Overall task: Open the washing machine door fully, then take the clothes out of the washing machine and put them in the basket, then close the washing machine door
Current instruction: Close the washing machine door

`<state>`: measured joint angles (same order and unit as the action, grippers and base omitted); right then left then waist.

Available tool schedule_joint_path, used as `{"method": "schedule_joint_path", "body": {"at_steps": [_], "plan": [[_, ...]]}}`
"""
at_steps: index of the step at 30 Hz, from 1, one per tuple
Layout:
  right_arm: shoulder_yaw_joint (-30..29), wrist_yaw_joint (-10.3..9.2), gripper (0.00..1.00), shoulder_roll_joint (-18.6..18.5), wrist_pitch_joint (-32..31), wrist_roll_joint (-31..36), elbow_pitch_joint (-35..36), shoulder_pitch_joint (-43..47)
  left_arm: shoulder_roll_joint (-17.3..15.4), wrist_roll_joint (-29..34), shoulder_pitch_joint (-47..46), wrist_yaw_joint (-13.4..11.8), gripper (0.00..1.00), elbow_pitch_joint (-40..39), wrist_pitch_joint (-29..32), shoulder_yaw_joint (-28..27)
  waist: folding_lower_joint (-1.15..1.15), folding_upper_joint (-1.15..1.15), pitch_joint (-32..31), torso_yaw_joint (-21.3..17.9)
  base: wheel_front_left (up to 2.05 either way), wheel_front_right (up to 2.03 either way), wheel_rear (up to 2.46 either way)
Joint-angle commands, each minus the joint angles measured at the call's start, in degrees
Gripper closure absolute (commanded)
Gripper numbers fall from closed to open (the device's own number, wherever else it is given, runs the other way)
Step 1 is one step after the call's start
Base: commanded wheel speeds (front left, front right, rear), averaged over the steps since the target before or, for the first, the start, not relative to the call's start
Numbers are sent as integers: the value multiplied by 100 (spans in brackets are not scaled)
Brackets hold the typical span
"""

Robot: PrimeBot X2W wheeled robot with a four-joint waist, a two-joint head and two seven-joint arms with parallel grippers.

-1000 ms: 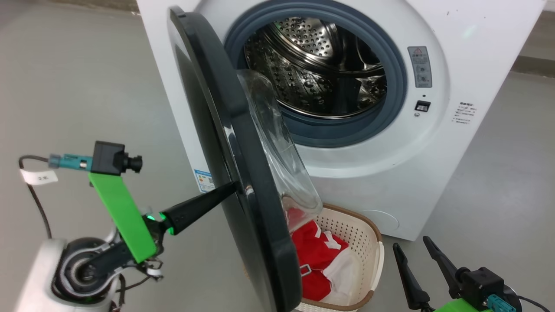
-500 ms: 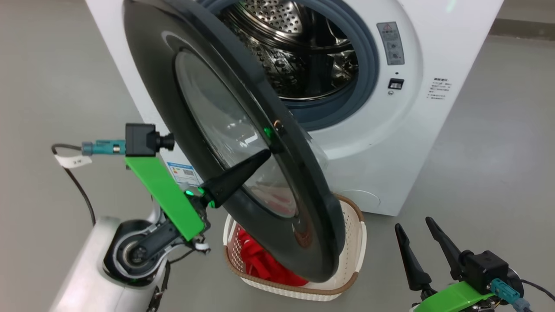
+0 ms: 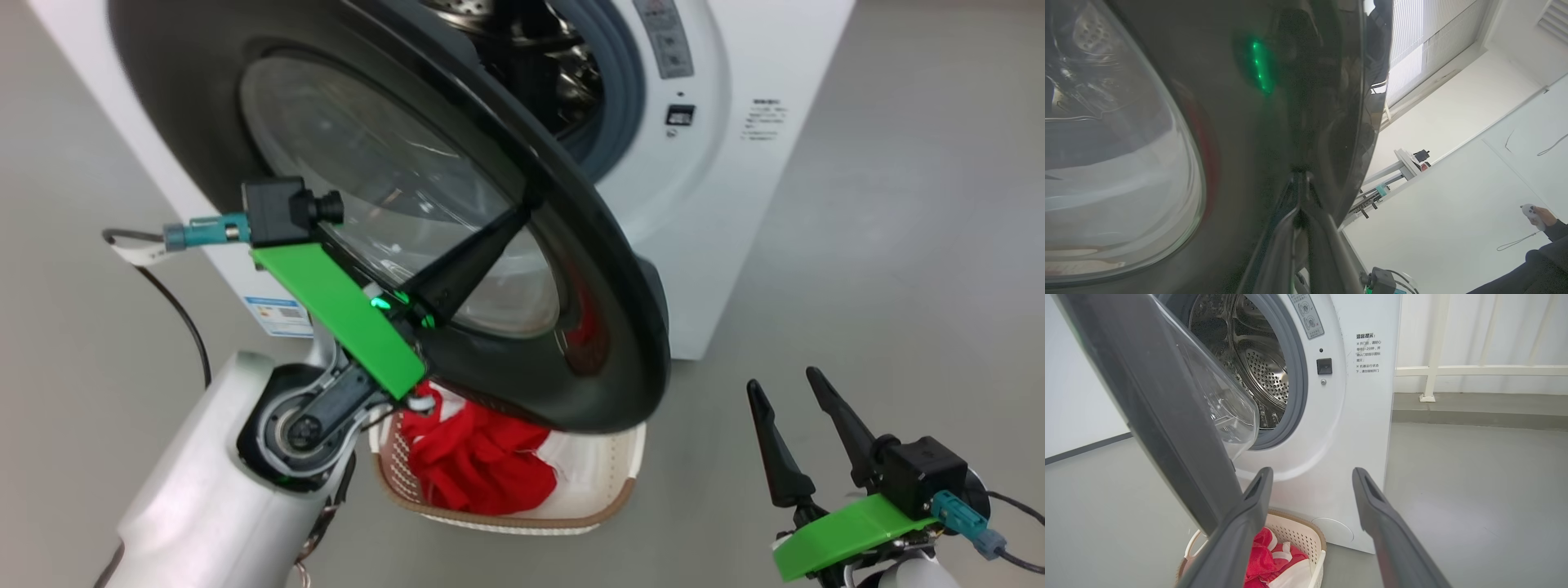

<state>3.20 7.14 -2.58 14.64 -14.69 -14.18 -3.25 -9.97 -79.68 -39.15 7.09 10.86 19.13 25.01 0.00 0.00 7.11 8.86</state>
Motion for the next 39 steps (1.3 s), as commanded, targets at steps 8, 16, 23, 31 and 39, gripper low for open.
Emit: {"method": "schedule_joint_path", "body": {"at_steps": [8, 16, 23, 31, 39], "plan": [[157, 35, 0, -30, 36, -92, 195, -349, -371, 72, -773, 40, 100, 435, -916, 204, 0, 0, 409, -568, 0, 0, 0], [215, 35, 0, -30, 36, -151, 207, -482, -498, -3, -1225, 40, 100, 988, -1597, 494, 0, 0, 618, -879, 0, 0, 0], [281, 35, 0, -30, 36, -203, 201, -567, -561, -131, -1562, 40, 100, 1245, -1978, 654, 0, 0, 698, -1065, 0, 0, 0], [359, 35, 0, -30, 36, -246, 207, -618, -733, -306, -1885, 40, 100, 1503, -2458, 875, 0, 0, 760, -1289, 0, 0, 0], [439, 35, 0, -30, 36, -261, 199, -695, -869, -368, -2174, 40, 100, 1788, -2844, 1076, 0, 0, 827, -1457, 0, 0, 0]]}}
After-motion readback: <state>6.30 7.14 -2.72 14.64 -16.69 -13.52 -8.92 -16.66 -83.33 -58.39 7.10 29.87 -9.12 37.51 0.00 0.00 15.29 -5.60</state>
